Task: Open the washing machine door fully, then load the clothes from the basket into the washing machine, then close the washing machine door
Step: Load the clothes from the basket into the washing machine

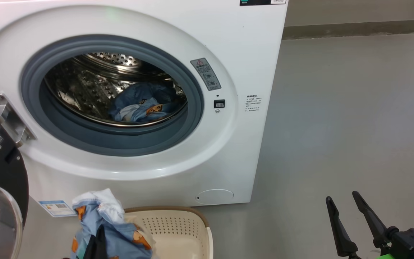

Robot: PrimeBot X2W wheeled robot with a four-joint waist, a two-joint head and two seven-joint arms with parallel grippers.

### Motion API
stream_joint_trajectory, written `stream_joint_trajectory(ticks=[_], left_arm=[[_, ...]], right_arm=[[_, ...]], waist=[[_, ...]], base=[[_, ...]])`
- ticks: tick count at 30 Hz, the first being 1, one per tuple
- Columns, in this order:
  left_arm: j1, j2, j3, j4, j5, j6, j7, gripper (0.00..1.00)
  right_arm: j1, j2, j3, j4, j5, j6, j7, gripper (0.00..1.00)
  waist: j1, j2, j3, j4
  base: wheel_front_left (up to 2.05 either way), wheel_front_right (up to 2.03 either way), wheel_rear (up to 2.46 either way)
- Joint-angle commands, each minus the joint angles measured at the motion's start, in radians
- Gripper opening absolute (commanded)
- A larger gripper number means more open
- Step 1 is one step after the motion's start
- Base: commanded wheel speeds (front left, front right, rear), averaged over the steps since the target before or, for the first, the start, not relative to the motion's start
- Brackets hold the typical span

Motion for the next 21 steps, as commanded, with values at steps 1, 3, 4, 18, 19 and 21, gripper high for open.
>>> stream_joint_trajectory(ticks=[1,3,4,18,19,21], left_arm=[[-0.012,0.012,0.031,-0.034,0.004,0.007,-0.009,0.0],[-0.009,0.013,0.031,-0.039,0.004,0.01,-0.008,0.0],[-0.008,0.013,0.03,-0.043,0.004,0.011,-0.008,0.0],[0.0,0.016,0.02,-0.068,0.003,0.026,-0.003,0.0],[0.0,0.016,0.02,-0.067,0.002,0.026,-0.003,0.0],[0.0,0.016,0.018,-0.067,0.001,0.028,-0.003,0.0]], right_arm=[[-0.012,-0.015,0.02,-0.023,0.008,0.002,-0.005,1.0],[-0.01,-0.014,0.02,-0.024,0.009,0.002,-0.005,1.0],[-0.01,-0.014,0.02,-0.024,0.009,0.002,-0.005,1.0],[-0.011,-0.019,0.024,-0.023,0.011,0.002,-0.005,1.0],[-0.011,-0.02,0.025,-0.023,0.011,0.002,-0.005,1.0],[-0.011,-0.021,0.026,-0.022,0.012,0.002,-0.005,1.0]], waist=[[0.0,0.0,-0.001,0.001],[0.0,0.0,-0.002,0.003],[0.0,0.0,-0.002,0.004],[0.0,0.0,-0.008,0.014],[0.0,0.0,-0.009,0.014],[0.0,0.0,-0.014,0.015]], base=[[0.0,0.0,0.0],[0.0,0.0,0.0],[0.0,0.0,0.0],[0.0,0.0,0.0],[0.0,0.0,0.0],[0.0,0.0,0.0]])
